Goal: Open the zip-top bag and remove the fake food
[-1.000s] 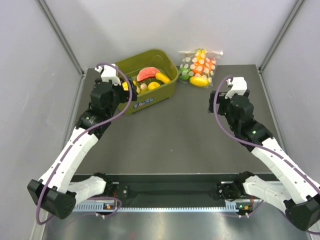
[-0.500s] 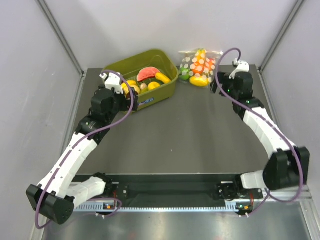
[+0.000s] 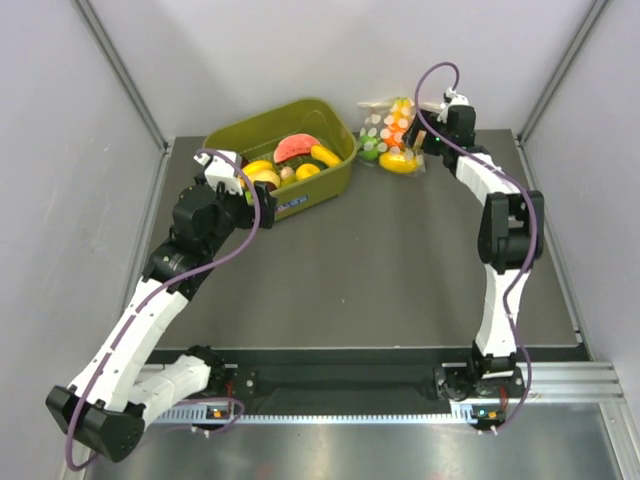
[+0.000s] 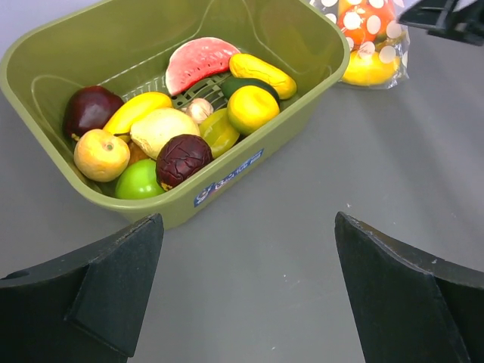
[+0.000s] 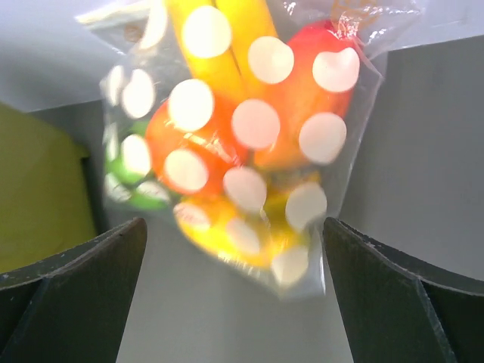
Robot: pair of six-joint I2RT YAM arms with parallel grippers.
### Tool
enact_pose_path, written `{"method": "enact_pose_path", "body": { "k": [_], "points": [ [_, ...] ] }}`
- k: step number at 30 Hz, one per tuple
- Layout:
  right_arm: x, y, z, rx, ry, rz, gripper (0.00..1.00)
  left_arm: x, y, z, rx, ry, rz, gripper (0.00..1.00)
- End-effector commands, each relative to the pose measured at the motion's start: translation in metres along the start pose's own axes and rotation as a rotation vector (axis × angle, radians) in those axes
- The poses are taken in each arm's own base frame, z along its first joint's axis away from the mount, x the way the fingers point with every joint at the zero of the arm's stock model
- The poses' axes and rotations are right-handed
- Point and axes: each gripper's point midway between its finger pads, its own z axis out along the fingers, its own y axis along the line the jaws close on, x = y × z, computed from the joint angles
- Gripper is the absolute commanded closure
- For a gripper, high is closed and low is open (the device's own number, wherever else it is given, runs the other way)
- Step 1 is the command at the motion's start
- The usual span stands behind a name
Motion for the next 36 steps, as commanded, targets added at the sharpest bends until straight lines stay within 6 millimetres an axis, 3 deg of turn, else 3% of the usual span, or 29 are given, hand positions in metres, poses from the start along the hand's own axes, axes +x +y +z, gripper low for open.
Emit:
{"method": "enact_pose_path", "body": {
  "k": [1,3,5,6,7,9,10,11,16,17,21,23,24,25,26,27,28,30,31,32,33,34,35,36],
  "points": [
    [-0.02,0.002,0.027,-0.037,-0.047,0.016,0.0,-0.008,-0.003,0.0,0.017,-0.031,0.015,0.01],
    [-0.03,0.0,0.035,-0.01,-0.081,0.007,0.0,-0.006,-0.004,0.001,0.02,-0.023,0.017,0.01],
    [-0.018,-0.012,0.045,0.043,-0.052,0.009,0.0,-0.006,-0.003,0.001,0.019,-0.022,0.017,0.01],
    [-0.029,-0.011,0.047,0.05,-0.07,0.004,0.0,-0.005,-0.004,0.001,0.02,-0.018,0.02,0.01],
    [-0.017,-0.018,0.053,0.073,-0.037,0.008,0.0,-0.004,-0.002,0.001,0.015,-0.017,0.02,0.01],
    [-0.018,-0.021,0.056,0.083,-0.041,0.0,0.03,-0.004,-0.002,0.002,0.01,-0.018,0.022,0.01],
    [-0.015,-0.021,0.057,0.082,-0.036,0.002,0.11,-0.002,-0.001,0.003,0.007,-0.012,0.022,0.01],
    [-0.013,-0.021,0.057,0.078,-0.028,0.003,0.27,-0.001,0.0,0.003,0.005,-0.01,0.024,0.01],
    [0.0,-0.018,0.057,0.05,0.016,-0.003,0.52,-0.002,0.0,0.003,0.003,-0.008,0.024,0.01],
    [0.003,-0.017,0.057,0.039,0.023,-0.001,0.67,-0.001,-0.001,0.003,0.004,-0.007,0.024,0.01],
    [0.009,-0.013,0.052,0.015,0.029,0.007,0.98,-0.002,0.001,0.002,-0.003,-0.009,0.024,0.01],
    [0.001,-0.007,0.042,-0.002,0.013,0.008,1.0,-0.002,0.002,0.002,-0.011,-0.01,0.026,0.01],
    [0.008,-0.008,0.039,-0.002,0.017,0.007,1.0,-0.001,0.004,0.002,-0.019,-0.008,0.026,0.01],
    [-0.005,-0.002,0.028,-0.01,-0.011,0.002,1.0,-0.002,0.005,0.002,-0.023,-0.01,0.026,0.01],
    [0.011,-0.007,0.023,0.007,0.014,0.006,1.0,-0.001,0.005,0.003,-0.028,-0.007,0.026,0.01],
    [0.013,-0.009,0.016,0.013,0.019,0.005,1.0,-0.001,0.006,0.003,-0.031,-0.007,0.025,0.01],
    [-0.009,0.0,0.002,-0.003,-0.041,-0.011,1.0,0.0,0.007,0.004,-0.037,-0.003,0.025,0.01],
    [0.005,-0.006,-0.011,0.023,-0.018,-0.023,1.0,0.002,0.006,0.006,-0.035,0.009,0.024,0.01],
    [-0.007,0.0,-0.027,0.019,-0.04,-0.034,1.0,0.002,0.005,0.007,-0.031,0.013,0.023,0.01],
    [0.007,-0.004,-0.034,0.03,-0.011,-0.034,1.0,0.003,0.004,0.008,-0.026,0.017,0.021,0.01],
    [0.009,-0.004,-0.042,0.03,-0.007,-0.046,1.0,0.006,0.002,0.01,-0.018,0.027,0.021,0.01],
    [-0.001,0.003,-0.057,0.018,-0.032,-0.053,1.0,0.006,0.0,0.012,-0.003,0.028,0.017,0.01],
    [0.018,0.003,-0.064,0.005,0.01,-0.051,1.0,0.01,-0.002,0.015,0.003,0.043,0.011,0.01],
    [0.021,0.004,-0.072,-0.002,0.014,-0.049,1.0,0.01,-0.004,0.017,0.009,0.045,0.006,0.01]
  ]
}}
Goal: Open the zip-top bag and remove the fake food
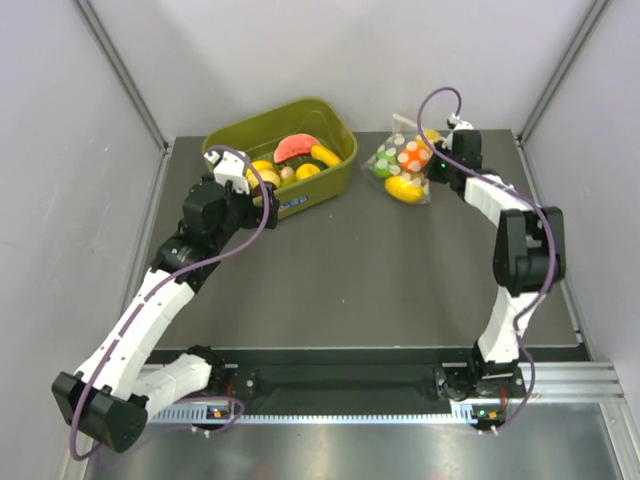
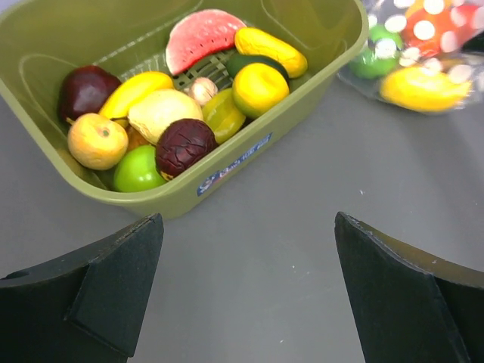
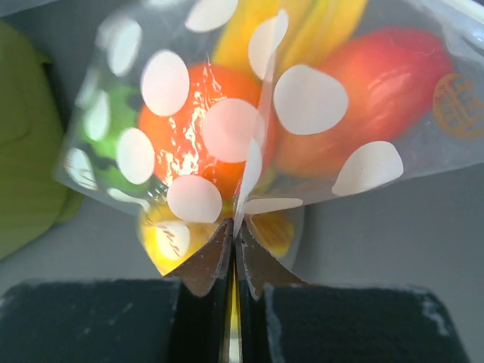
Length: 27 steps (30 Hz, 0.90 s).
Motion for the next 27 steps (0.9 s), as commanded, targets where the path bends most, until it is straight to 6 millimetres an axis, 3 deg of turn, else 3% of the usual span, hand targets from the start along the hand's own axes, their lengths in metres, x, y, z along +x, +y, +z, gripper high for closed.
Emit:
{"method": "enact_pose_path", "body": {
  "k": [1,2,3,5,6,8,10,11,12,18,19,23,27],
  "points": [
    [-0.04,0.029,-0.055,-0.084,-0.128,-0.053,1.0,-0.005,-0.011,0.006,0.043,-0.005,-0.021,0.01],
    [-0.018,0.025,-0.059,-0.081,-0.088,-0.05,1.0,-0.001,-0.013,0.011,0.051,0.014,-0.033,0.01],
    [-0.022,0.032,-0.076,-0.098,-0.107,-0.064,1.0,0.0,-0.017,0.013,0.069,0.023,-0.04,0.01],
    [0.008,0.034,-0.086,-0.105,-0.054,-0.081,1.0,0.005,-0.027,0.022,0.107,0.04,-0.063,0.01],
    [0.006,0.041,-0.1,-0.121,-0.072,-0.093,1.0,0.007,-0.039,0.024,0.151,0.048,-0.068,0.01],
    [0.032,0.05,-0.111,-0.152,-0.033,-0.115,1.0,0.013,-0.061,0.033,0.204,0.052,-0.056,0.01],
    [0.039,0.066,-0.129,-0.19,-0.045,-0.139,1.0,0.017,-0.078,0.04,0.235,0.051,-0.036,0.01],
    [0.06,0.067,-0.135,-0.206,0.006,-0.146,1.0,0.019,-0.091,0.048,0.273,0.051,-0.028,0.01],
    [0.066,0.072,-0.142,-0.229,0.016,-0.156,1.0,0.022,-0.105,0.049,0.319,0.057,-0.025,0.01],
    [0.102,0.106,-0.194,-0.335,0.055,-0.239,1.0,0.027,-0.154,0.071,0.515,0.07,-0.101,0.01],
    [0.118,0.112,-0.201,-0.369,0.088,-0.245,1.0,0.03,-0.158,0.073,0.526,0.073,-0.102,0.01],
    [0.148,0.123,-0.224,-0.48,0.132,-0.253,1.0,0.054,-0.174,0.086,0.531,0.106,-0.064,0.01],
    [0.182,0.136,-0.247,-0.634,0.225,-0.279,1.0,0.069,-0.175,0.096,0.492,0.104,-0.02,0.01]
  ]
}}
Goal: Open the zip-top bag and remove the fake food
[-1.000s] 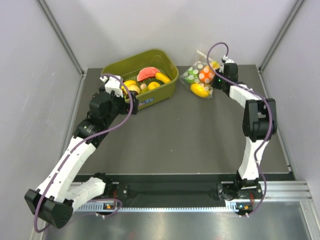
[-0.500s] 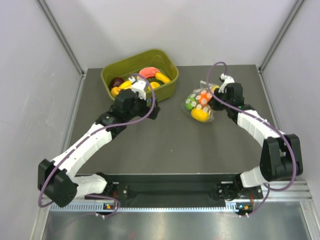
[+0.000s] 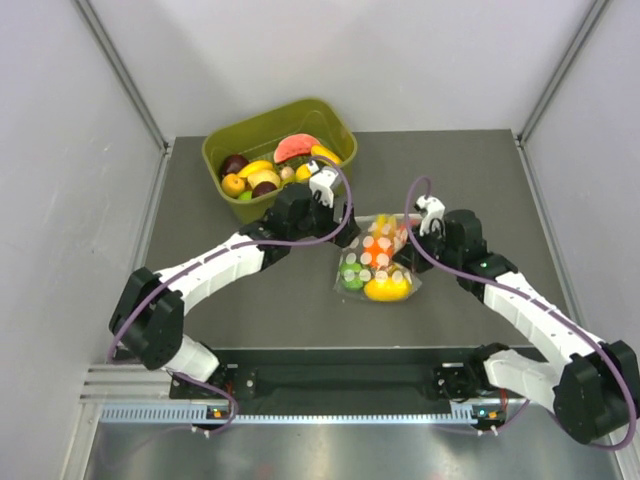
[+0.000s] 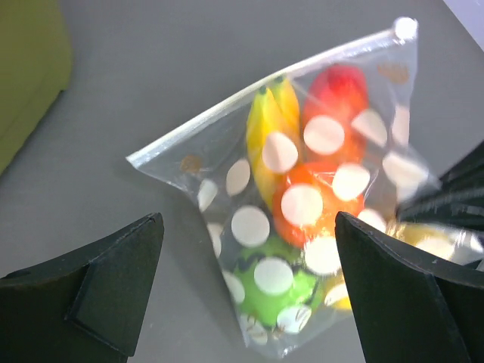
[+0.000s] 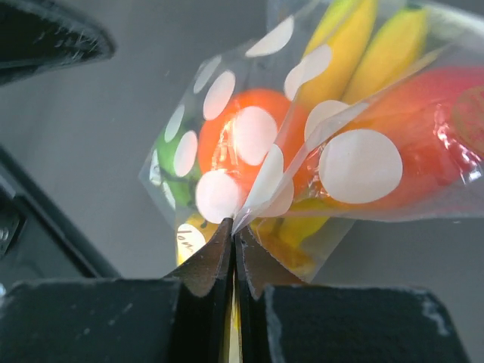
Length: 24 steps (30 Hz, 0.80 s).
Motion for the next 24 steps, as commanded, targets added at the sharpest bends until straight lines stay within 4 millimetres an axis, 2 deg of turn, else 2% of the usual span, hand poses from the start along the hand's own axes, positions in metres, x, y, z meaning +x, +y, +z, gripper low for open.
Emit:
{"method": "enact_pose_path", "body": {
  "k": [1,4,5,6,7,8,9,10,11,15,17,19,22,24],
  "points": [
    [0.02,0.039,-0.007,-0.195,0.055,-0.063,1.0,-0.034,-0.011,0.008,0.022,-0.129,0.051,0.01],
    [0.039,0.048,-0.008,-0.214,0.12,-0.061,0.96,-0.03,-0.012,0.015,0.034,-0.133,0.062,0.01],
    [0.037,0.046,-0.008,-0.193,0.126,-0.042,0.81,-0.026,-0.012,0.02,0.038,-0.143,0.063,0.01],
    [0.04,0.043,-0.01,-0.165,0.142,-0.032,0.72,-0.02,-0.01,0.025,0.036,-0.134,0.056,0.01],
    [0.031,0.036,-0.01,-0.112,0.123,-0.035,0.63,-0.007,-0.007,0.033,0.031,-0.109,0.04,0.01],
    [0.026,0.033,-0.012,-0.085,0.108,-0.038,0.42,0.004,-0.006,0.037,0.021,-0.1,0.034,0.01],
    [0.019,0.031,-0.016,-0.058,0.083,-0.041,0.35,0.011,-0.005,0.041,0.017,-0.092,0.026,0.01],
    [0.005,0.026,-0.018,-0.008,0.039,-0.035,0.25,0.03,-0.003,0.045,0.014,-0.062,0.01,0.01],
    [-0.004,0.024,-0.022,0.018,0.005,-0.032,0.2,0.03,-0.007,0.048,0.026,-0.09,0.009,0.01],
    [-0.033,-0.002,-0.035,0.171,-0.122,0.049,0.16,0.053,-0.011,0.057,0.024,-0.061,0.004,0.01],
    [-0.038,-0.021,-0.043,0.277,-0.182,0.111,0.16,0.062,-0.009,0.061,0.009,-0.036,0.012,0.01],
    [-0.035,-0.041,-0.051,0.385,-0.219,0.17,0.16,0.068,-0.006,0.062,-0.004,-0.026,0.007,0.01],
    [-0.03,-0.06,-0.063,0.485,-0.276,0.237,0.11,0.073,-0.006,0.062,0.007,-0.019,-0.008,0.01],
    [-0.028,-0.067,-0.068,0.522,-0.3,0.258,0.1,0.077,-0.008,0.061,0.015,-0.012,-0.015,0.17]
  ]
}}
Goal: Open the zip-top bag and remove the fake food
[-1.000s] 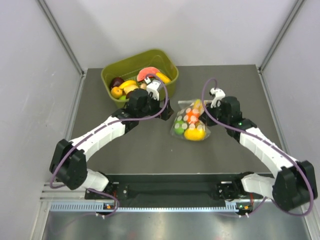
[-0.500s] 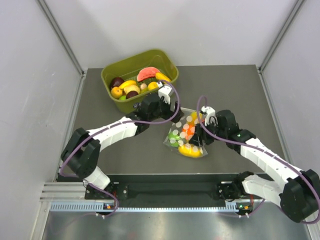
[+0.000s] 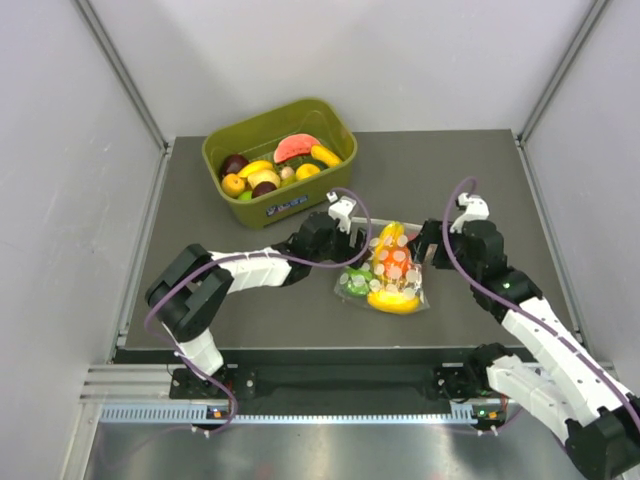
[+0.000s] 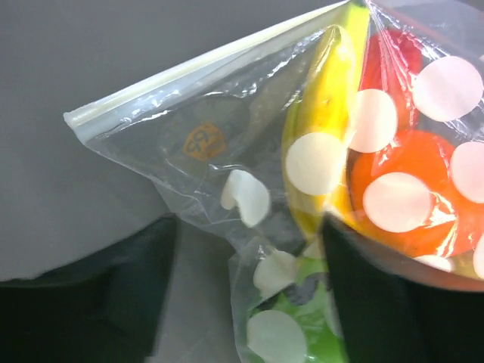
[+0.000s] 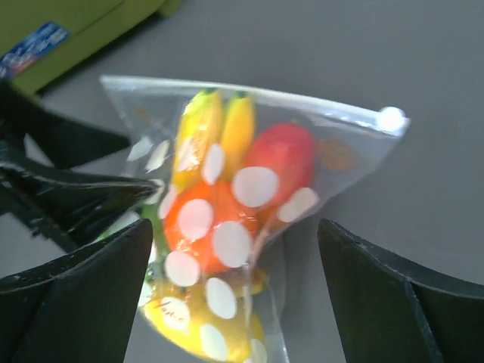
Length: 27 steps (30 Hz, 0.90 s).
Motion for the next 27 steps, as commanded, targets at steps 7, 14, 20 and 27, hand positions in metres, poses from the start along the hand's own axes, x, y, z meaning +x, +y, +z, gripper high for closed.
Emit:
{"method": "enact_pose_path", "body": {
  "k": [7,14,20,27],
  "points": [
    [-0.001,-0.046,0.007,0.141,-0.103,0.193,0.08,0.012,-0.005,-0.01,0.033,-0.024,-0.074,0.76],
    [-0.009,-0.032,0.023,-0.109,-0.178,0.279,0.11,0.016,-0.014,-0.018,0.078,-0.02,-0.097,0.9],
    [-0.023,-0.019,0.027,-0.233,-0.253,0.294,0.12,0.025,-0.014,-0.019,0.074,-0.003,-0.097,0.93],
    [-0.039,-0.019,0.048,-0.28,-0.282,0.297,0.13,0.029,-0.016,-0.025,0.071,-0.002,-0.088,0.92]
  ]
}}
